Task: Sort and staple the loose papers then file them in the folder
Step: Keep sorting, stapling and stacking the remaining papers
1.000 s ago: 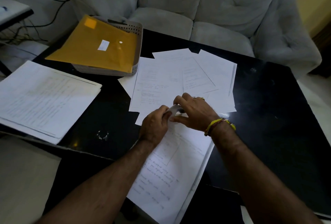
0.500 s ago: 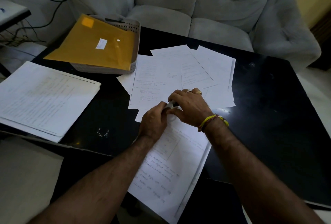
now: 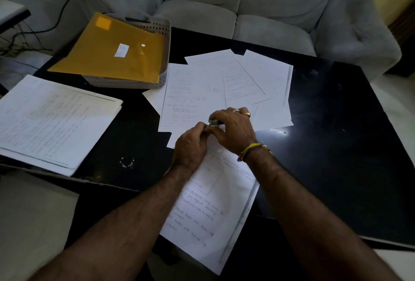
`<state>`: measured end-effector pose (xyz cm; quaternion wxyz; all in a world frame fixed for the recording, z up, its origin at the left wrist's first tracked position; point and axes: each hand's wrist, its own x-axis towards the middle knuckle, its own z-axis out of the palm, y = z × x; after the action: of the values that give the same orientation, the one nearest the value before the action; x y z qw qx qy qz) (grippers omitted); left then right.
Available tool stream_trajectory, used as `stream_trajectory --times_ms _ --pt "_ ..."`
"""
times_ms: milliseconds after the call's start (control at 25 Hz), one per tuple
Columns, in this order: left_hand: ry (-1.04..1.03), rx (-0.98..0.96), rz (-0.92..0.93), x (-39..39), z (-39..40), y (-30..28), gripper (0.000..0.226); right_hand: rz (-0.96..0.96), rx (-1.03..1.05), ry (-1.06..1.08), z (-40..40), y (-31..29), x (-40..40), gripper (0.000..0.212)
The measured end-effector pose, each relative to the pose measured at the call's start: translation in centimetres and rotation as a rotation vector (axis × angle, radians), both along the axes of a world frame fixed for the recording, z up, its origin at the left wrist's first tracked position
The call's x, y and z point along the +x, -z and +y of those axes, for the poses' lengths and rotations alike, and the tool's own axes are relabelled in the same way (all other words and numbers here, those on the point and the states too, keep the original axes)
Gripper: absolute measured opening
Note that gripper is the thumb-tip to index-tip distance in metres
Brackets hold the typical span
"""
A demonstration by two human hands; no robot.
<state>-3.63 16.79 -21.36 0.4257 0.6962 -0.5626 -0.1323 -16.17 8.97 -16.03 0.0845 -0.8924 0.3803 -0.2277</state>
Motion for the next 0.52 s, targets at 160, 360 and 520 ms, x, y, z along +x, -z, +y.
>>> stream_trajectory --times_ms 160,360,520 --pt "-0.005 0.0 -0.008 -0.2 0.0 -0.2 0.02 -0.109 0.035 0.039 0.7 0.6 -1.5 0.032" --pt "-0.025 -0.015 -0.032 -0.3 -0.1 0.0 0.019 -0.215 0.081 0.463 1.7 3.9 -3.6 0.038" --pt "-0.069 -0.009 -0.084 -0.8 0.0 -0.1 0.02 -0.043 0.029 0.464 1.9 6.1 -3.5 0.048"
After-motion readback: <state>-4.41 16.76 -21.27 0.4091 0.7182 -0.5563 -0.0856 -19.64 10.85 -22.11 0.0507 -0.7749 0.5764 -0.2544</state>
